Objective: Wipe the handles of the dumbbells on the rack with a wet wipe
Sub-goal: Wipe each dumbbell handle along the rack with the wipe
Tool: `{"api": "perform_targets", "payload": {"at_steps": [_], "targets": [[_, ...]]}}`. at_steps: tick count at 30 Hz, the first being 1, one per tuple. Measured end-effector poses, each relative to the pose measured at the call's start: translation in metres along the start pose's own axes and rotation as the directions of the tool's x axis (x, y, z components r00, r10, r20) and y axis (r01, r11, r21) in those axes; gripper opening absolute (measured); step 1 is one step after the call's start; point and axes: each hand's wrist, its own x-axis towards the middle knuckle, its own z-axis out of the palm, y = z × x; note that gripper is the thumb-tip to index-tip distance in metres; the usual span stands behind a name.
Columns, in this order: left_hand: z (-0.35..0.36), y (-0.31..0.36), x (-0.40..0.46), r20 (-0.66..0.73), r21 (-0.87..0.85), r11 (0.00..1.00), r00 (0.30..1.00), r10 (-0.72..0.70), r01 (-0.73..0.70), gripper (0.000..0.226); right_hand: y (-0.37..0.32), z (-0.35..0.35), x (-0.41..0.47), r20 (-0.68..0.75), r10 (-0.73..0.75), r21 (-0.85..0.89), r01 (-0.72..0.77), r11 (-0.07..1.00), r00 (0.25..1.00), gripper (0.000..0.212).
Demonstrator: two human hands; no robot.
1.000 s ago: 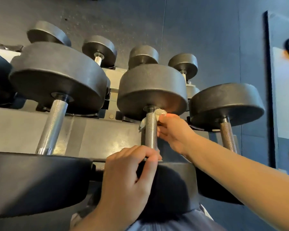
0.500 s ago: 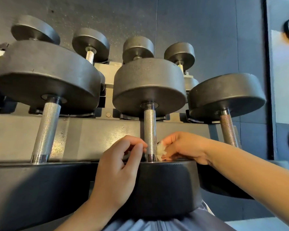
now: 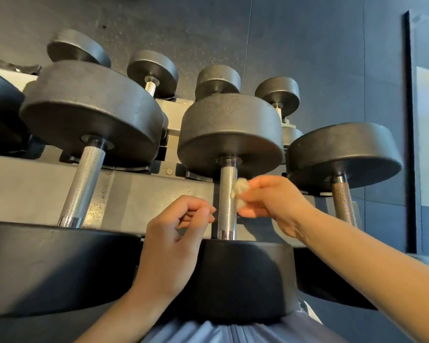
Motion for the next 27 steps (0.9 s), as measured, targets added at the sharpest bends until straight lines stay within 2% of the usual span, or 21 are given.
{"api": "perform_targets", "payload": {"at_steps": [1, 2, 3, 4, 5, 6, 8, 10, 12, 14, 16, 19, 21, 24, 27], "targets": [[0.0, 0.001, 0.0, -0.011, -0.008, 1.0, 1.0, 0.0, 0.0, 0.013, 0.004, -0.005, -0.005, 0.032, -0.063, -0.157, 0.068, 0.985, 0.997, 0.003], [0.001, 0.001, -0.001, -0.025, -0.02, 1.0, 1.0, -0.004, 0.004, 0.012, 0.008, -0.01, -0.01, 0.091, -0.156, -0.34, 0.178, 0.924, 0.984, 0.002], [0.001, 0.001, -0.001, -0.044, -0.033, 0.999, 0.999, -0.012, 0.01, 0.015, 0.009, -0.014, -0.013, 0.182, -0.26, -0.514, 0.317, 0.797, 0.948, 0.002], [0.002, 0.001, -0.002, -0.064, -0.048, 0.999, 0.998, -0.02, 0.017, 0.018, 0.007, -0.017, -0.015, 0.311, -0.357, -0.635, 0.472, 0.612, 0.881, 0.002], [0.002, 0.002, -0.003, -0.086, -0.062, 0.998, 0.996, -0.026, 0.021, 0.02, 0.002, -0.019, -0.015, 0.456, -0.407, -0.675, 0.606, 0.421, 0.791, 0.003], [0.002, 0.002, -0.005, -0.111, -0.072, 0.997, 0.993, -0.028, 0.02, 0.021, -0.004, -0.018, -0.015, 0.59, -0.394, -0.657, 0.702, 0.274, 0.705, 0.003], [0.001, 0.001, -0.009, -0.161, -0.085, 0.996, 0.987, -0.027, 0.013, 0.021, -0.019, -0.006, -0.015, 0.766, -0.285, -0.573, 0.813, 0.106, 0.577, 0.007], [0.001, -0.001, -0.014, -0.199, -0.086, 0.996, 0.98, -0.028, 0.01, 0.02, -0.029, 0.008, -0.013, 0.858, -0.173, -0.494, 0.869, -0.021, 0.484, 0.015], [0.002, -0.002, -0.019, -0.222, -0.071, 0.997, 0.975, -0.028, 0.012, 0.021, -0.034, 0.022, -0.007, 0.902, -0.048, -0.43, 0.887, -0.167, 0.428, 0.018], [0.002, -0.003, -0.022, -0.236, -0.056, 0.998, 0.971, -0.037, 0.024, 0.022, -0.042, 0.035, -0.004, 0.894, 0.085, -0.397, 0.866, -0.304, 0.44, 0.018], [0.002, -0.004, -0.022, -0.261, -0.078, 0.996, 0.964, -0.056, 0.037, 0.023, -0.056, 0.047, 0.0, 0.846, 0.158, -0.385, 0.788, -0.481, 0.509, 0.021], [0.002, -0.004, -0.02, -0.294, -0.136, 0.99, 0.952, -0.085, 0.046, 0.023, -0.08, 0.057, 0.005, 0.779, 0.137, -0.334, 0.59, -0.735, 0.611, 0.028], [0.002, -0.003, -0.02, -0.303, -0.168, 0.984, 0.947, -0.108, 0.058, 0.022, -0.086, 0.061, 0.007, 0.738, 0.13, -0.289, 0.485, -0.826, 0.662, 0.03], [0.001, -0.004, -0.019, -0.326, -0.195, 0.979, 0.938, -0.119, 0.056, 0.022, -0.086, 0.067, 0.006, 0.703, 0.152, -0.307, 0.489, -0.816, 0.695, 0.026], [0.001, -0.006, -0.018, -0.346, -0.201, 0.978, 0.93, -0.124, 0.055, 0.022, -0.081, 0.068, 0.004, 0.653, 0.257, -0.424, 0.625, -0.655, 0.712, 0.017]]}}
